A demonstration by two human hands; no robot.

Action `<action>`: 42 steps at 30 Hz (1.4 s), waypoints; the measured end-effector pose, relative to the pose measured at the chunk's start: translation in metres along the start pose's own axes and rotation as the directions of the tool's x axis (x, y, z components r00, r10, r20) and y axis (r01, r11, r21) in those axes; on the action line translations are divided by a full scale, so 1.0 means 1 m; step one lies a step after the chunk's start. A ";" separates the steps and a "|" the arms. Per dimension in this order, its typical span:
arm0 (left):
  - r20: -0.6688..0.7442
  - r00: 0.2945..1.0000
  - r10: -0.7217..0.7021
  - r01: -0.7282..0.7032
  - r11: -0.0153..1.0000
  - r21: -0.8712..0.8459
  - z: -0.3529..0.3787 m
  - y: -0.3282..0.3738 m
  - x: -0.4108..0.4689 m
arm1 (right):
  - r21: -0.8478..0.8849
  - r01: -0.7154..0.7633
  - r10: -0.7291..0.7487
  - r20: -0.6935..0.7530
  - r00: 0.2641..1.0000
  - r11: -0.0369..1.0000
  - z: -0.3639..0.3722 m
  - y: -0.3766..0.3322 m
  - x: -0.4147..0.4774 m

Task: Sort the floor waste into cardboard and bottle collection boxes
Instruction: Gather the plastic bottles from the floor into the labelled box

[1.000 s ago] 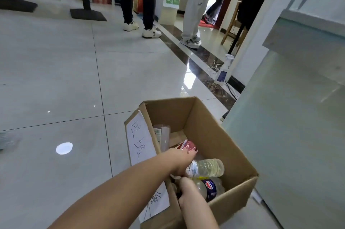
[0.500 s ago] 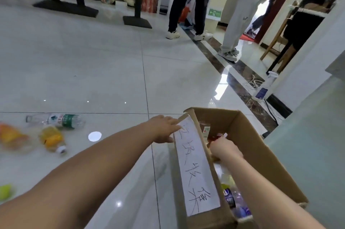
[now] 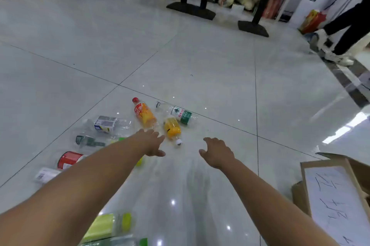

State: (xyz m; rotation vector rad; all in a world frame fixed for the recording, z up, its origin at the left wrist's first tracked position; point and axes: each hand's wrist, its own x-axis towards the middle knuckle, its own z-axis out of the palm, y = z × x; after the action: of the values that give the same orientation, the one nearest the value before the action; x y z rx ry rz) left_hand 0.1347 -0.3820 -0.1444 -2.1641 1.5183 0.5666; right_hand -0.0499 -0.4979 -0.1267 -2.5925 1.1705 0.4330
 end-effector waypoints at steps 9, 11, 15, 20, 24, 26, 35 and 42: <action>0.139 0.978 -0.158 0.189 0.948 -0.257 0.085 -0.100 -0.018 | -0.027 0.051 -0.046 0.179 0.983 0.998 0.008 -0.075 0.076; 0.156 0.965 -0.212 0.251 0.917 -0.309 0.084 -0.104 -0.008 | -0.015 0.031 -0.027 0.202 0.979 0.999 0.007 -0.077 0.092; 0.175 0.937 -0.301 0.342 0.893 -0.293 0.077 -0.089 0.020 | 0.007 -0.021 0.018 0.236 0.972 1.000 0.023 -0.073 0.120; 0.233 0.910 -0.343 0.371 0.924 -0.089 0.087 -0.057 0.027 | 0.044 -0.076 0.061 0.281 0.958 0.996 0.058 -0.072 0.145; 0.164 0.922 -0.351 0.355 0.935 0.004 0.097 -0.042 0.024 | 0.246 -0.179 0.108 0.275 0.955 0.953 0.078 -0.078 0.155; 0.125 0.935 -0.332 0.333 0.943 0.009 0.100 -0.035 0.023 | 0.374 -0.237 0.138 0.271 0.952 0.897 0.086 -0.082 0.161; 0.118 0.991 0.060 -0.067 0.996 0.058 0.099 -0.001 0.006 | 0.678 -0.560 0.162 0.558 0.814 0.477 0.090 -0.092 0.180; -0.362 0.924 0.126 -0.111 0.992 0.063 0.118 -0.001 -0.004 | 0.549 -0.607 0.170 0.645 0.745 0.575 0.091 -0.085 0.156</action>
State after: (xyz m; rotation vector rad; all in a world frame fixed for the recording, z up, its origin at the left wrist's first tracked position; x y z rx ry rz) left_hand 0.1245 -0.3124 -0.2393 -2.2462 1.8445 0.1685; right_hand 0.0978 -0.5172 -0.2587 -1.3473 1.3512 0.5677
